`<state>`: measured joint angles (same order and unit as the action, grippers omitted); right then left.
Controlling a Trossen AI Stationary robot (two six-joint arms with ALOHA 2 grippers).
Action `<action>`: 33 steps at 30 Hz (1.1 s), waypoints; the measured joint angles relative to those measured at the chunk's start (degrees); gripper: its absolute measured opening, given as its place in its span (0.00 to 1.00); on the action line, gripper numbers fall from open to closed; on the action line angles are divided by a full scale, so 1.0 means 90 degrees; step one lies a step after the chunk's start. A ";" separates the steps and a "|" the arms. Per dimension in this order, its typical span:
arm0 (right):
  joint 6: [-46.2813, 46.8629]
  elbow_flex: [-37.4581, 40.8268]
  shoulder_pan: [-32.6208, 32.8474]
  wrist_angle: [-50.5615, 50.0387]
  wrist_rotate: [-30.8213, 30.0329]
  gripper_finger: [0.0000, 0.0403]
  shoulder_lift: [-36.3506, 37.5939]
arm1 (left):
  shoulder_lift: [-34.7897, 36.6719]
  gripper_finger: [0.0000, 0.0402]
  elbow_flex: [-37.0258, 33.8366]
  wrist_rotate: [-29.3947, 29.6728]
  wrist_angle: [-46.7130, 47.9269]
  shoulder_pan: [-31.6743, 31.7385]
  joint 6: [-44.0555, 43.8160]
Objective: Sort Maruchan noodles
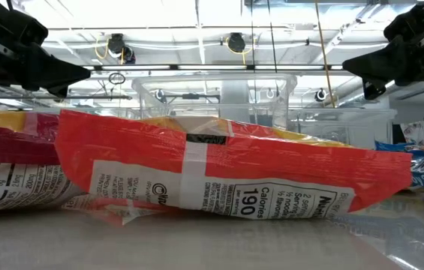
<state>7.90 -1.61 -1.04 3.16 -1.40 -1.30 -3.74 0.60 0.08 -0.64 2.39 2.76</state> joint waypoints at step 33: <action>-0.0773 0.0000 0.0000 0.0002 -0.0020 0.00 0.0002 | 0.0001 0.10 -0.0003 0.0017 -0.0084 0.0000 0.0003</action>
<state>0.94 -1.61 -1.04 3.18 -1.58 -1.28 -3.73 0.57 0.23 -1.40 2.39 2.79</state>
